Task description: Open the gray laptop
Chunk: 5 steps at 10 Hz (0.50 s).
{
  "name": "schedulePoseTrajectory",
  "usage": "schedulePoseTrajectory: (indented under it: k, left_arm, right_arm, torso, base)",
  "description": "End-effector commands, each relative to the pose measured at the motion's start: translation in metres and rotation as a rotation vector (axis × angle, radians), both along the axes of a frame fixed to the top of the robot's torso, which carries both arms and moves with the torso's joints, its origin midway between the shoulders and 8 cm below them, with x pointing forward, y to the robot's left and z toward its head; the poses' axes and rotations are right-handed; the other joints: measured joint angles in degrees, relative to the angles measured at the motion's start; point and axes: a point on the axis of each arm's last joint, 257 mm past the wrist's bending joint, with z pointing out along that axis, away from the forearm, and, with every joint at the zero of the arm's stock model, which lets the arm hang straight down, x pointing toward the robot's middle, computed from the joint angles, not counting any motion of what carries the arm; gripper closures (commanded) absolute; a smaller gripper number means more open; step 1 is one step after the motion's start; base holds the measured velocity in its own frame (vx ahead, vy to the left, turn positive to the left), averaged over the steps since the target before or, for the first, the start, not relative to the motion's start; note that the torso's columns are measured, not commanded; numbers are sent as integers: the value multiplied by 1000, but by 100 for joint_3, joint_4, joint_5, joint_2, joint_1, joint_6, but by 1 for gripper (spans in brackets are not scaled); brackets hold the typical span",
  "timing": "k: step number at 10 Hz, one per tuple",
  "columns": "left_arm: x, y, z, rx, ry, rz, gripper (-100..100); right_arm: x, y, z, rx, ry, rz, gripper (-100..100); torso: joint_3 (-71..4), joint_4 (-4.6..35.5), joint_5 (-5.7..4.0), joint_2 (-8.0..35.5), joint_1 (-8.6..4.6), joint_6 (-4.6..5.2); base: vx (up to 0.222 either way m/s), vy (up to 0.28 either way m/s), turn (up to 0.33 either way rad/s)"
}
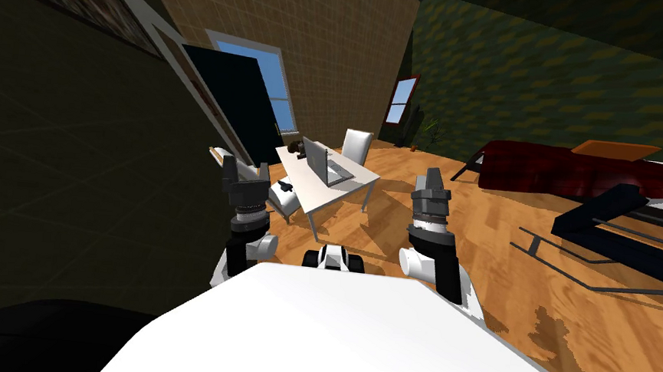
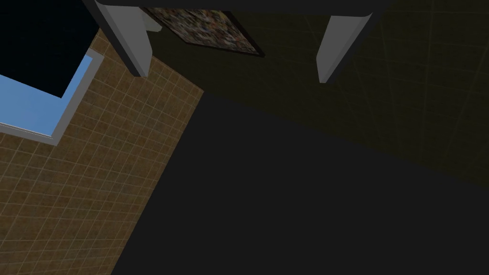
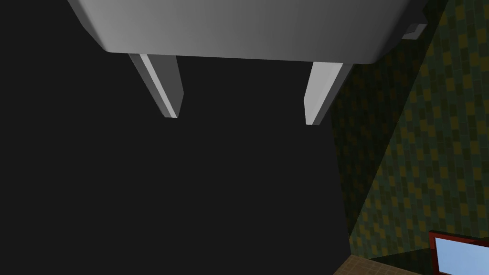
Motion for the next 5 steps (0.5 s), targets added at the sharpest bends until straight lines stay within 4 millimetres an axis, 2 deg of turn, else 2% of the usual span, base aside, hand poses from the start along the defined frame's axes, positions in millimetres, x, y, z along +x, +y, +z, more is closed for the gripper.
schedulePoseTrajectory:
  k: [1, 5]
  left_arm:
    - [16, -1, -11, 45, 62, 14, -100]
    - [39, 4, -31, 103, 159, 49, -100]
  right_arm:
    - [0, 0, 0, 0, 0, 0, 0]
    - [0, 0, 0, 0, 0, 0, 0]
  torso:
    - [-27, 16, -1, 14, -1, 0]
    - [-22, 28, 3, 35, 13, 0]
  base:
    - [70, -83, -3]
    - [74, -80, -3]
